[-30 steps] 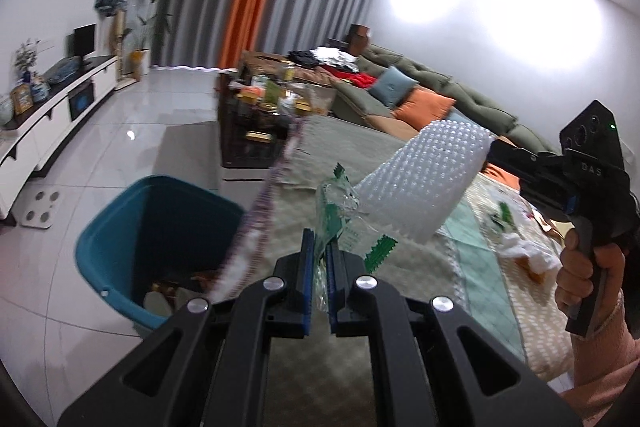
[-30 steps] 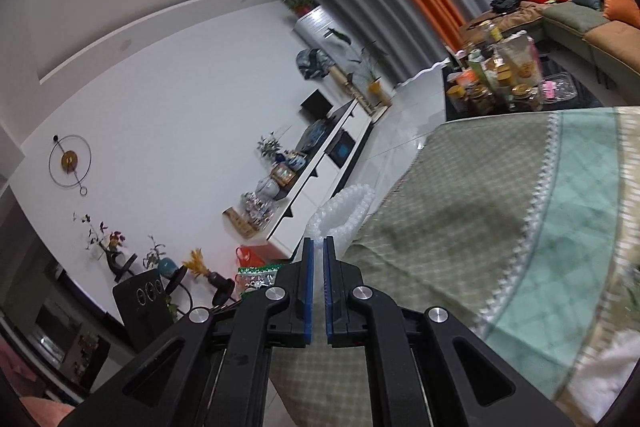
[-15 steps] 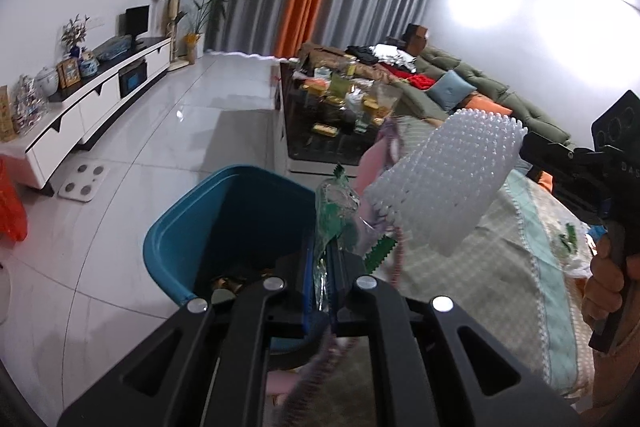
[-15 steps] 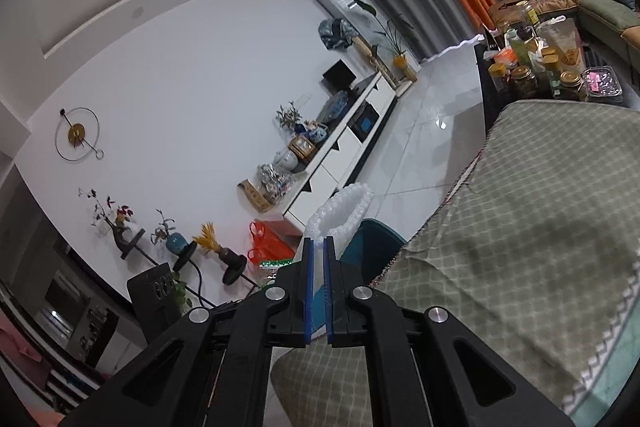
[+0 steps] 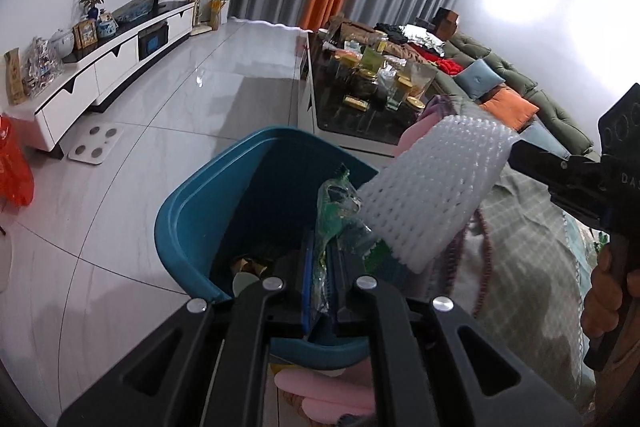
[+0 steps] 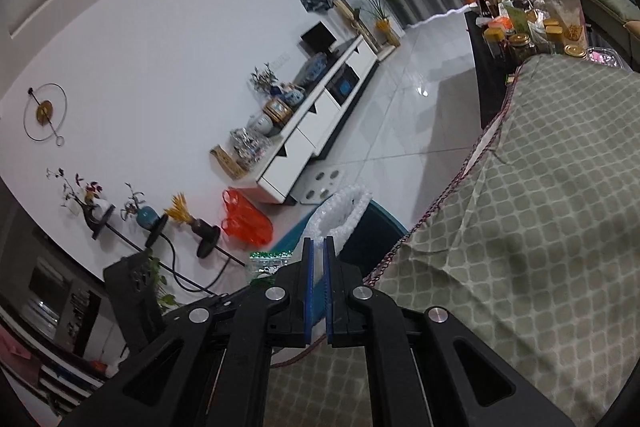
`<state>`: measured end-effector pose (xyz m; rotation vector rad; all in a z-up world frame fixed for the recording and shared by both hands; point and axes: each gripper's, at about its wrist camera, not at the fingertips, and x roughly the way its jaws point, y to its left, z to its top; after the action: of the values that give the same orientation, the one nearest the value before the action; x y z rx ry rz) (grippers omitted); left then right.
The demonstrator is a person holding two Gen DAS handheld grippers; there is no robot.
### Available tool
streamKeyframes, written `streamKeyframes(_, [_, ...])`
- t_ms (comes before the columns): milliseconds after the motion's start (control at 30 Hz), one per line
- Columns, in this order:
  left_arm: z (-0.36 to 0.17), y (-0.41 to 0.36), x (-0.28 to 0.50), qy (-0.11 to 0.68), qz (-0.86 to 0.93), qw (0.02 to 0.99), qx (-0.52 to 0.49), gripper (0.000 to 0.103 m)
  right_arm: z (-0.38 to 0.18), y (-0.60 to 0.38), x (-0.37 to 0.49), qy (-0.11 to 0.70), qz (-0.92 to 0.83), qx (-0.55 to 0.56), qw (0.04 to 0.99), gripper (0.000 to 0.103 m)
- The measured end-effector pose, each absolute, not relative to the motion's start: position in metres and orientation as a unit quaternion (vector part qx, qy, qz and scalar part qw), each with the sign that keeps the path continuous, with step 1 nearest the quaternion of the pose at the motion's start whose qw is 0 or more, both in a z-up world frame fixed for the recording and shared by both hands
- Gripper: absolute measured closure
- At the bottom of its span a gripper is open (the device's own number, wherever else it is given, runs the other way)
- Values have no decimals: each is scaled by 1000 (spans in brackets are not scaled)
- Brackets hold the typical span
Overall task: Collect trash
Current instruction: 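Carry the wrapper to the teal bin and open the left tool while the right tool drops the foam mesh, then bring both tools back over the table toward the remaining trash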
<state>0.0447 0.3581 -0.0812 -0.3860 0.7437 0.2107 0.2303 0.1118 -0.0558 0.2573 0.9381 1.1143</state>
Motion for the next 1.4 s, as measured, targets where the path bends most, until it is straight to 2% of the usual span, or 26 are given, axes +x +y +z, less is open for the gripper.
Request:
streamKeyframes(300, [-101, 370, 57, 383, 120, 894, -201, 92, -69, 139, 231, 448, 500, 78, 737, 98])
streamKeyframes(367, [-102, 373, 59, 383, 124, 893, -200, 91, -71, 144, 228, 451, 500, 65, 737, 94])
streamKeyframes(433, [-102, 374, 61, 383, 131, 892, -200, 79, -73, 148, 225, 451, 501, 50, 737, 93])
streamKeyframes(500, [-102, 377, 62, 381, 133, 892, -205, 75, -76, 150, 224, 457, 499, 44, 735, 90])
streamKeyframes(600, [-100, 378, 63, 378, 138, 892, -206, 67, -77, 148, 221, 459, 499, 37, 734, 79])
streamKeyframes(700, [-95, 373, 57, 363, 146, 898, -200, 53, -75, 145, 219, 455, 499, 31, 737, 72])
streamKeyframes(800, [-87, 367, 52, 354, 148, 903, -195, 49, -70, 136, 216, 451, 502, 36, 737, 70])
streamKeyframes(867, [-80, 358, 45, 341, 146, 910, -185, 40, -65, 128, 213, 446, 504, 37, 739, 68])
streamKeyframes(933, [-68, 345, 36, 323, 146, 920, -167, 25, -58, 118, 208, 434, 507, 35, 744, 65])
streamKeyframes(1000, [-56, 333, 28, 305, 140, 930, -152, 16, -49, 105, 203, 419, 509, 33, 751, 60])
streamKeyframes(1067, [-47, 320, 21, 292, 133, 937, -141, 12, -39, 87, 196, 403, 510, 32, 759, 53])
streamKeyframes(1100, [-43, 313, 19, 285, 126, 940, -137, 6, -32, 75, 191, 390, 508, 32, 767, 51])
streamKeyframes(1167, [-34, 293, 13, 271, 113, 947, -129, 3, -24, 54, 186, 375, 503, 30, 778, 43])
streamKeyframes(1400, [-19, 217, 8, 244, 38, 964, -93, 3, -4, -32, 167, 329, 460, 31, 824, 37])
